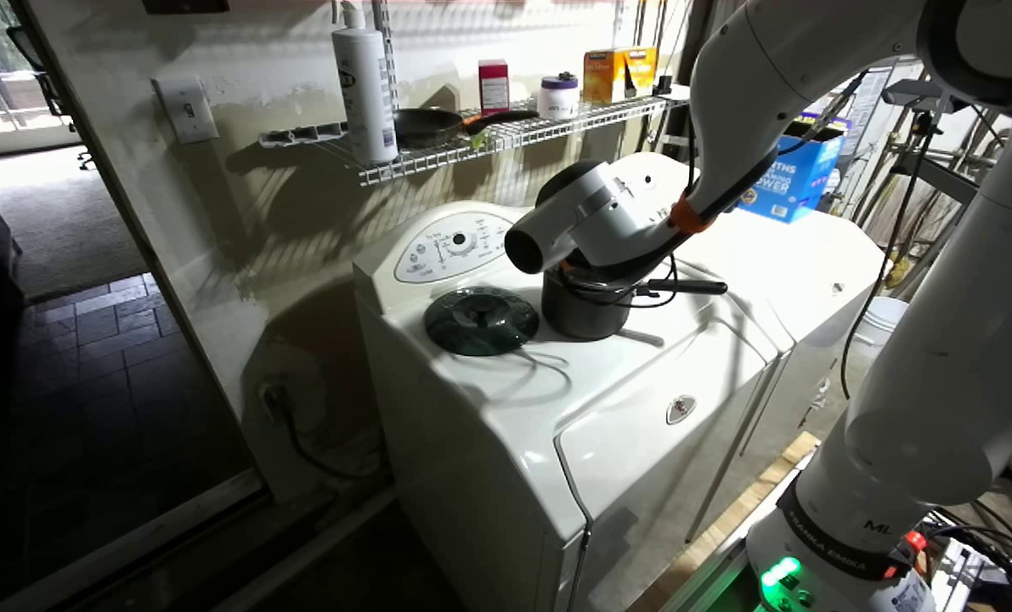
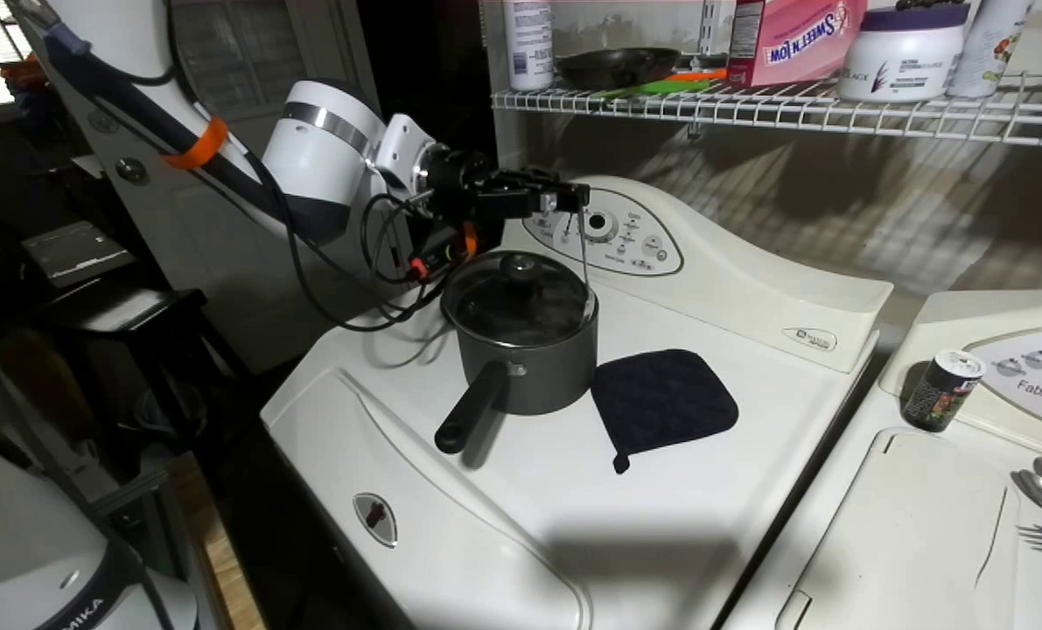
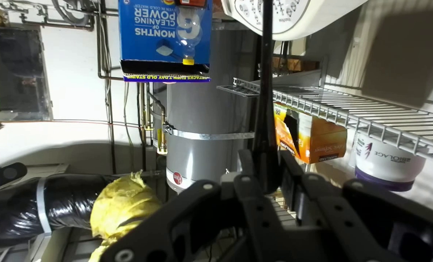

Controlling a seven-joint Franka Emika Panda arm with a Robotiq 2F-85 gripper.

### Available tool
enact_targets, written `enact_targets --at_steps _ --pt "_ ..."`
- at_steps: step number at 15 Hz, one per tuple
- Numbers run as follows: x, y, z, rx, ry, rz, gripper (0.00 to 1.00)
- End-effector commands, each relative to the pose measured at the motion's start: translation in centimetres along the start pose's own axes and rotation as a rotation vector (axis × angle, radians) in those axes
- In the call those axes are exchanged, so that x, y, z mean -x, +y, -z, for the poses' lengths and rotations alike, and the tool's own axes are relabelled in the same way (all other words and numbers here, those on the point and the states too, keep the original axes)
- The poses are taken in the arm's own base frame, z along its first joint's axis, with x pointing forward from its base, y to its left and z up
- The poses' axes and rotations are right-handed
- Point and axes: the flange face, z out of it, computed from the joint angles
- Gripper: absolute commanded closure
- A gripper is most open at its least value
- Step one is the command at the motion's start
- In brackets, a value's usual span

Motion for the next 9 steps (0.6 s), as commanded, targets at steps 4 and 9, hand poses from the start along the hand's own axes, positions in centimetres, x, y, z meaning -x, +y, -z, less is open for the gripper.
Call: enact_targets --at_steps 4,9 --pt "1.06 -1.36 0.05 0.015 0.058 0.002 0.95" --pt "1.55 -1.81 -0.2 0.026 0.054 0.013 0.95"
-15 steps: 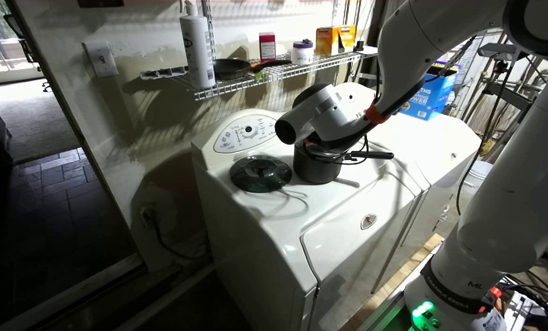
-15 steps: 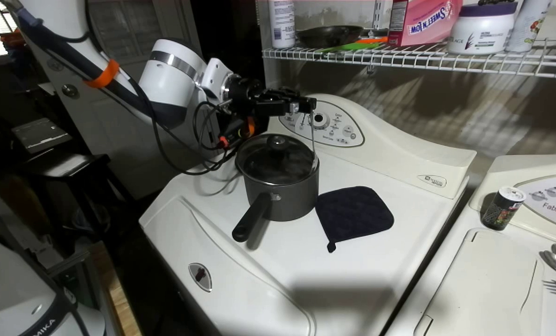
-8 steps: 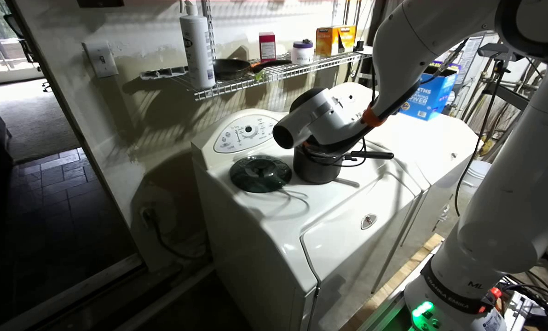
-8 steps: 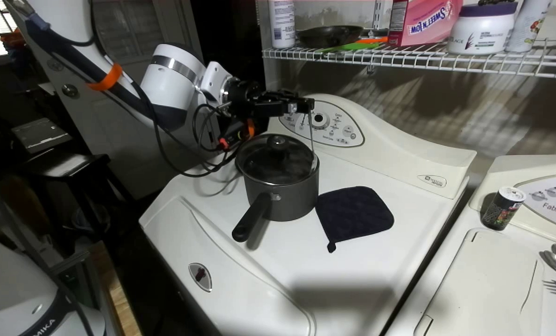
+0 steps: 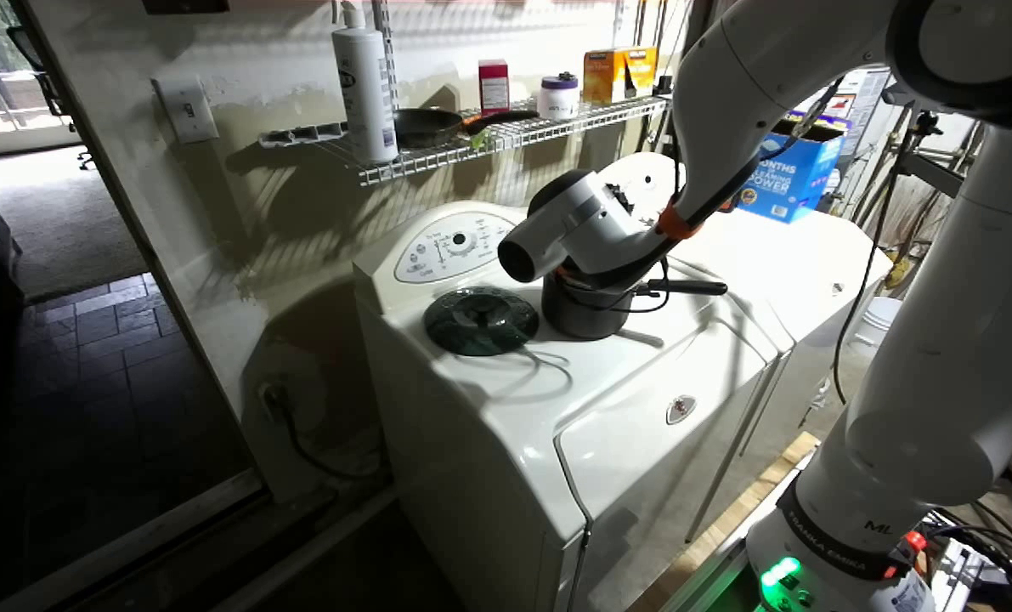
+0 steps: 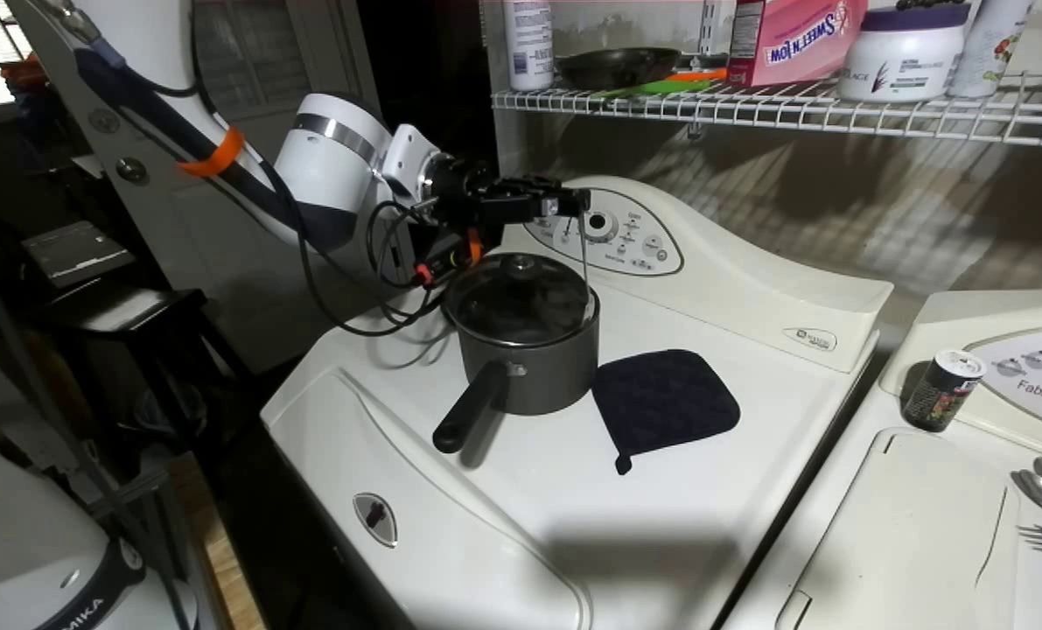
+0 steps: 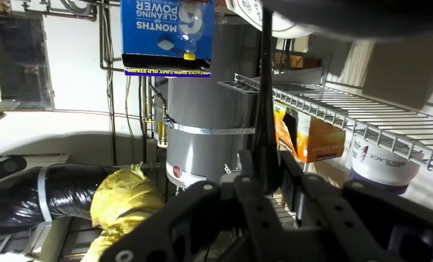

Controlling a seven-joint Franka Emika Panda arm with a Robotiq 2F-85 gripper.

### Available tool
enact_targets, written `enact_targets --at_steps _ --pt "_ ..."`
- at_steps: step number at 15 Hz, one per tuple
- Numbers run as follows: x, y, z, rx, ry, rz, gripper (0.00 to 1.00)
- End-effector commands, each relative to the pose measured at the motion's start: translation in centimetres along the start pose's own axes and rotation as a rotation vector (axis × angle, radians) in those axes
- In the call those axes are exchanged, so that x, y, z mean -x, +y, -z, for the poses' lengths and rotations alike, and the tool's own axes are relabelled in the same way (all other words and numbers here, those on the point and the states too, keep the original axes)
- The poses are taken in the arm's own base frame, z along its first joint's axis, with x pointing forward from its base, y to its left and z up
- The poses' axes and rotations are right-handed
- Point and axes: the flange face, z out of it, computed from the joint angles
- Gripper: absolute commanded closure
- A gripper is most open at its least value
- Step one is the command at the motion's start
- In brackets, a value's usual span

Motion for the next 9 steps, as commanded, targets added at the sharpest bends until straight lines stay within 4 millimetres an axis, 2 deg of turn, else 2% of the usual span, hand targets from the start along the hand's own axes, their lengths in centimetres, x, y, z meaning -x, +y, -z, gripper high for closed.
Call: enact_targets --at_steps 1,9 --pt "0.33 -1.0 -0.32 0.014 0.026 -0.006 0.95" --pt "0.49 -1.67 -0.77 0.022 0.014 0.0 0.95"
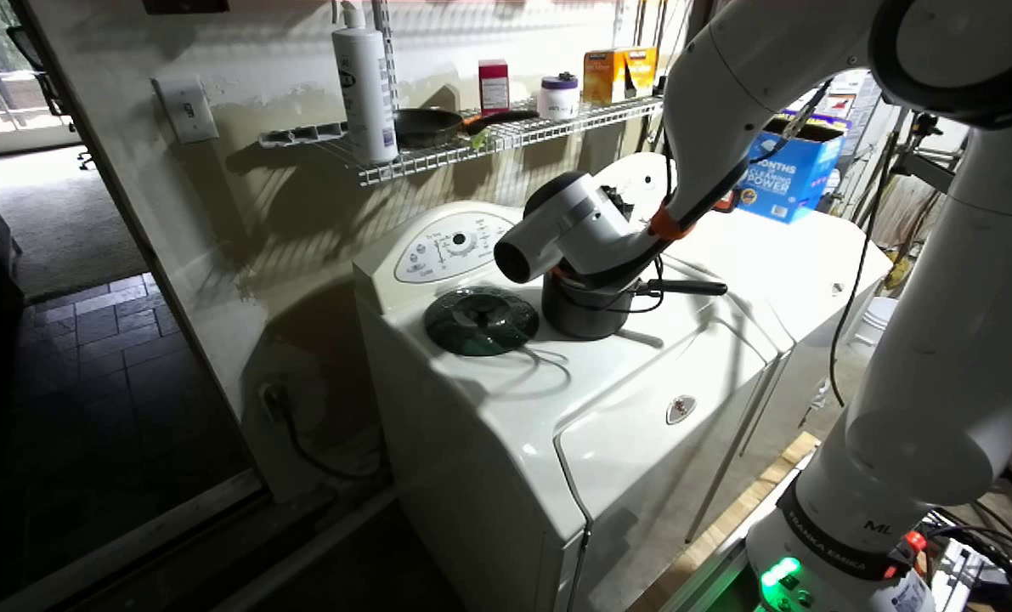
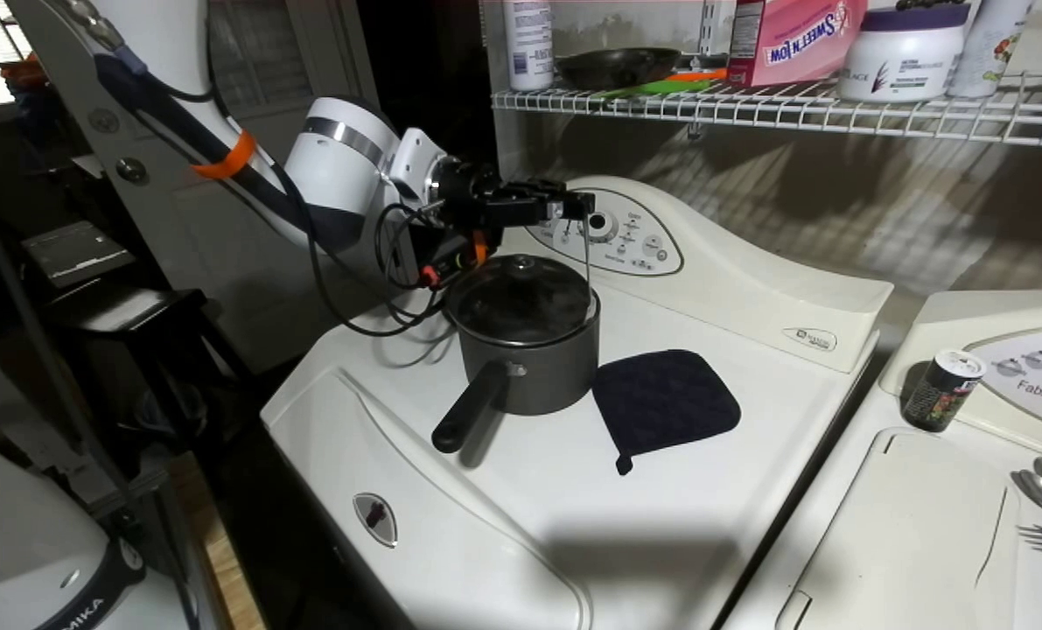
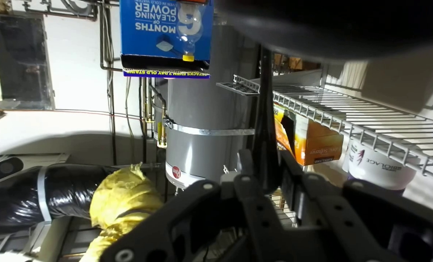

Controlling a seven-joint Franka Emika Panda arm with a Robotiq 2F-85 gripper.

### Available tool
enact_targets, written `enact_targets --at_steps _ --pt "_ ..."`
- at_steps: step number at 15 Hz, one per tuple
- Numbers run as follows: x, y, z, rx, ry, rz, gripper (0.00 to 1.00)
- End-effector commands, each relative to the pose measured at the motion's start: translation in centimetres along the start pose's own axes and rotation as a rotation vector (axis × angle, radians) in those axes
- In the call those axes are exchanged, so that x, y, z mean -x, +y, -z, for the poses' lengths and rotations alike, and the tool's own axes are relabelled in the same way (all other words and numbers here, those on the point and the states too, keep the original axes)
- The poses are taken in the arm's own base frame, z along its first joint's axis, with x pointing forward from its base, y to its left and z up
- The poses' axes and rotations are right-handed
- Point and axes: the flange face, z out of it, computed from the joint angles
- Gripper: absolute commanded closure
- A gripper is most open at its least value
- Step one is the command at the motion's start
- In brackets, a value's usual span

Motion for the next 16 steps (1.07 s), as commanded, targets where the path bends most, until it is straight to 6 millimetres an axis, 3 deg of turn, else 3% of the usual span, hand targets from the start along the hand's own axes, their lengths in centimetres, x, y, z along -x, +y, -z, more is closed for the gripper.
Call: enact_targets --at_steps 1,16 --pt "-0.01 -0.93 -0.57 0.019 0.013 -0.001 0.95" --pt "0.4 -1.74 -1.14 0.039 -0.016 0.048 0.95"
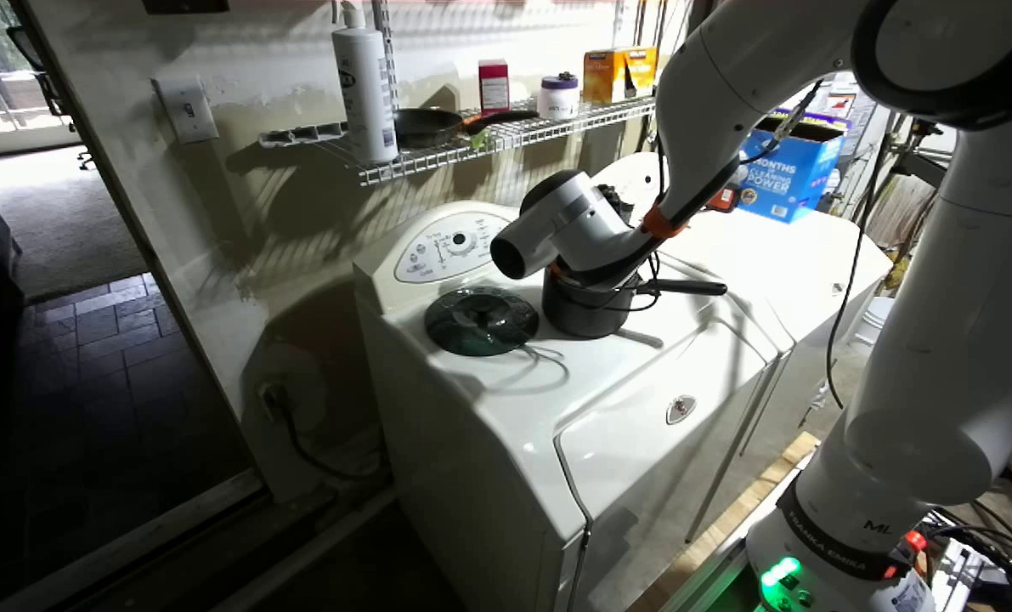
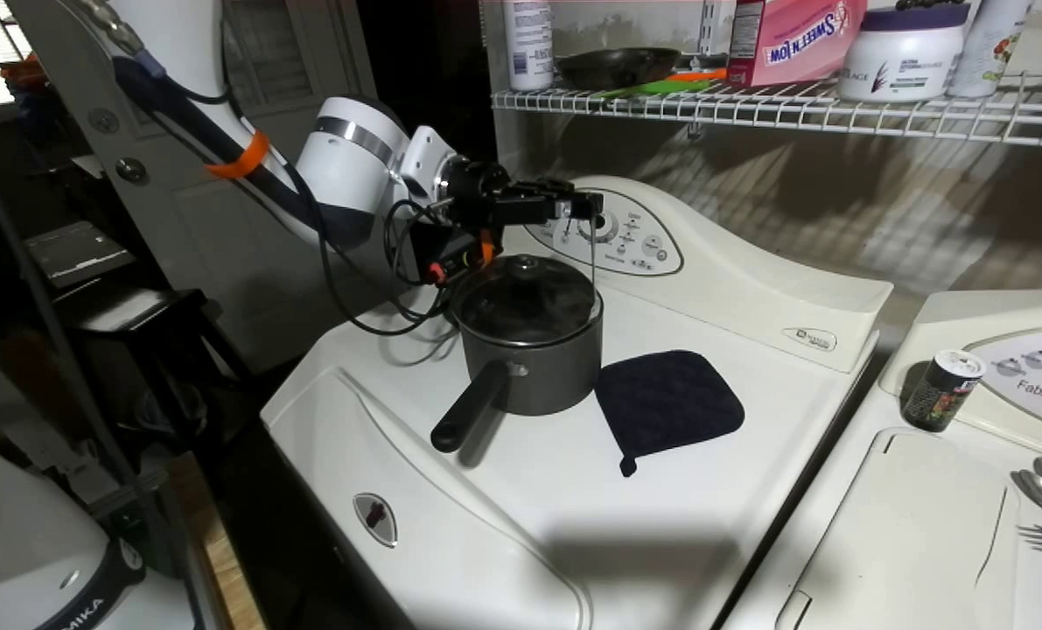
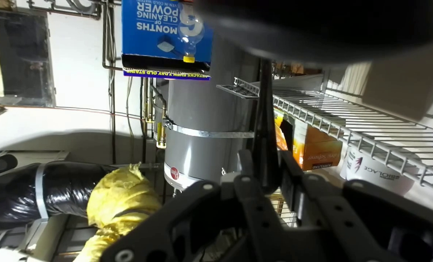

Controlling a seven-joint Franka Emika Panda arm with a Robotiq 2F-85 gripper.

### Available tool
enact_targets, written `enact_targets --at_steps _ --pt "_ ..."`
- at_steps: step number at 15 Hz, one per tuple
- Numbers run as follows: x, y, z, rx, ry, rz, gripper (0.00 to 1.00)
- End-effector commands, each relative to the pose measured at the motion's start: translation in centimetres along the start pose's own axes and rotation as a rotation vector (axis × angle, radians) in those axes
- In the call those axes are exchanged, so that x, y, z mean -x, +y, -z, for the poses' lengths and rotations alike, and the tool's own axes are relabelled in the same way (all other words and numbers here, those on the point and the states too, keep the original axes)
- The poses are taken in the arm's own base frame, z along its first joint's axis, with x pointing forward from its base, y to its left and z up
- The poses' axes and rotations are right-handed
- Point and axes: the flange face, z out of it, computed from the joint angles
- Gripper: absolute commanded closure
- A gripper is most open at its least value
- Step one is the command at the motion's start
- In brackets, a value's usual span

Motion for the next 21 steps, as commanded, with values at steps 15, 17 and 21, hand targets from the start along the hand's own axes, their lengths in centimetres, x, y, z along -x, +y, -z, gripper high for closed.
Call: enact_targets --at_steps 15,17,21 --pt "0.8 -1.69 -0.84 0.051 -0.051 0.068 0.95" --pt "0.66 -1.72 -0.87 0.052 -0.059 0.073 0.95" --pt "0.2 -1.6 -0.75 0.054 -0.083 0.088 0.95"
